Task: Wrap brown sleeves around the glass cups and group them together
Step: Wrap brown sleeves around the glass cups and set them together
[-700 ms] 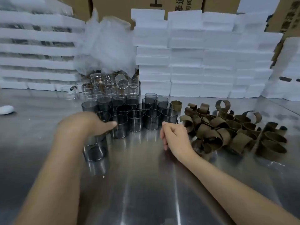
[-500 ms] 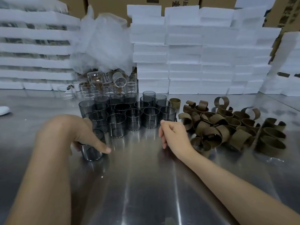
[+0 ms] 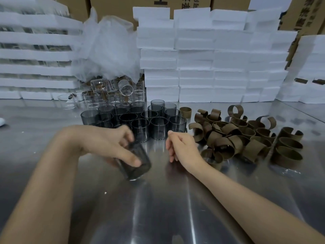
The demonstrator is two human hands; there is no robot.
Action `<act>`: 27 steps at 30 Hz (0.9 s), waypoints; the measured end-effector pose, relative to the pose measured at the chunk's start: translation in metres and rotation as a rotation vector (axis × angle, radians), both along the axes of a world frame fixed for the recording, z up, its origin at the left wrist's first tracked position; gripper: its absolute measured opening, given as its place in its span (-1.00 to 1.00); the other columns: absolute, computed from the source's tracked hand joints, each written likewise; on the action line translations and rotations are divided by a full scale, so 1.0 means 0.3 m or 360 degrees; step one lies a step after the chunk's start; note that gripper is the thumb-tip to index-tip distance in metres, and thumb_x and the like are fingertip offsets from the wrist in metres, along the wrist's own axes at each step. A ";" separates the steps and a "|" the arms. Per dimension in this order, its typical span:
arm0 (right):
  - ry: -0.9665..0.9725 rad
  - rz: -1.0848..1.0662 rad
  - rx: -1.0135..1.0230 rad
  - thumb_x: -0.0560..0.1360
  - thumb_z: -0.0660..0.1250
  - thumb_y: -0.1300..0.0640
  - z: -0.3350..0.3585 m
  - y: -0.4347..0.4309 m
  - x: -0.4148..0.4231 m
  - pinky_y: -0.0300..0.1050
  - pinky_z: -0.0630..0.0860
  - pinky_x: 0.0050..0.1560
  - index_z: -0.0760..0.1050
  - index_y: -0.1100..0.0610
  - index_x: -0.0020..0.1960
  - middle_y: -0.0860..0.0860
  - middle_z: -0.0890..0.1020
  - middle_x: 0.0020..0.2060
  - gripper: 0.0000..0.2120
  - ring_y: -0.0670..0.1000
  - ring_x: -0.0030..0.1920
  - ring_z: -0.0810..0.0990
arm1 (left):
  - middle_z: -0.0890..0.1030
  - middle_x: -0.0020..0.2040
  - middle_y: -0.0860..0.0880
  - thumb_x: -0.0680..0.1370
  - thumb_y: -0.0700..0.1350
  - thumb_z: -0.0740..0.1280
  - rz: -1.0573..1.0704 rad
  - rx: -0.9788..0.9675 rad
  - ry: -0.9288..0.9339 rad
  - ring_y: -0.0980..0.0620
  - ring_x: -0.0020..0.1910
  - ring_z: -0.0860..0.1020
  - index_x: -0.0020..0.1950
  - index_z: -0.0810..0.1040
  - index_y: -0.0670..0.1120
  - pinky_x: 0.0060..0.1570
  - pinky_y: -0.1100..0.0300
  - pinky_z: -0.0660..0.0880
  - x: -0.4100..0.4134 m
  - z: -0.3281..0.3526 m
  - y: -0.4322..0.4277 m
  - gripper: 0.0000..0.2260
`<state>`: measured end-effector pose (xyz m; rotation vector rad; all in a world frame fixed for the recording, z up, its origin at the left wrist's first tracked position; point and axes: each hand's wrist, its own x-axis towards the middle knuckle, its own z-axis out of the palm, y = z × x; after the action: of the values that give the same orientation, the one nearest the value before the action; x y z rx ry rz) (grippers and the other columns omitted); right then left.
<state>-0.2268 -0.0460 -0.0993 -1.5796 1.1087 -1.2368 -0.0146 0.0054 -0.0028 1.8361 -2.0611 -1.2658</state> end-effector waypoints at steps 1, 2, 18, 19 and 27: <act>-0.0090 0.0003 0.0034 0.67 0.10 0.11 0.005 -0.001 0.000 -0.29 0.29 -0.58 0.47 0.24 -0.36 0.04 0.44 -0.57 -0.52 -0.04 -0.60 0.40 | 0.66 0.00 -0.02 0.22 0.06 0.65 -0.0096 -0.0042 0.0102 0.05 -0.09 0.67 0.17 0.35 -0.03 -0.19 0.22 0.56 -0.044 -0.002 -0.002 -0.32; -0.0177 -0.0013 0.0041 0.67 0.08 0.11 0.010 -0.001 -0.001 -0.28 0.31 -0.55 0.49 0.20 -0.35 0.03 0.46 -0.54 -0.53 -0.06 -0.56 0.42 | 0.67 -0.01 0.01 0.25 0.07 0.63 -0.0148 -0.0100 0.0171 0.08 -0.08 0.67 0.19 0.36 -0.02 -0.16 0.22 0.57 -0.091 -0.012 -0.009 -0.35; -0.0153 -0.0136 -0.0530 0.44 0.31 0.49 -0.006 -0.057 -0.046 -0.34 0.42 0.21 0.07 -0.33 0.37 0.02 0.35 0.39 -0.12 -0.14 0.38 0.38 | 0.43 0.30 0.21 0.38 0.00 0.55 0.0404 -0.2032 0.0759 0.40 0.30 0.29 0.45 0.31 0.05 0.28 0.40 0.32 -0.371 -0.319 -0.218 -0.30; -0.0131 -0.0161 -0.0572 0.43 0.34 0.47 -0.008 -0.057 -0.046 -0.27 0.42 0.25 0.09 -0.36 0.36 0.02 0.33 0.39 -0.11 -0.09 0.40 0.37 | 0.40 0.29 0.29 0.37 0.01 0.54 0.0381 -0.2026 0.0832 0.39 0.31 0.31 0.43 0.32 0.11 0.27 0.44 0.30 -0.368 -0.314 -0.211 -0.31; -0.0411 0.0005 -0.0357 0.29 0.45 0.42 -0.009 -0.067 -0.049 -0.01 0.59 0.11 0.39 0.23 0.33 0.15 0.54 0.20 -0.37 0.08 0.20 0.58 | 0.50 0.33 0.17 0.30 0.04 0.59 0.0193 -0.1554 0.1248 0.19 0.33 0.46 0.39 0.37 0.22 0.30 0.21 0.44 -0.361 -0.302 -0.183 -0.28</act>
<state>-0.2415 -0.0663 -0.1021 -1.5282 0.8259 -1.5577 -0.1229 -0.0495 -0.0934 0.8149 -1.5936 -0.5717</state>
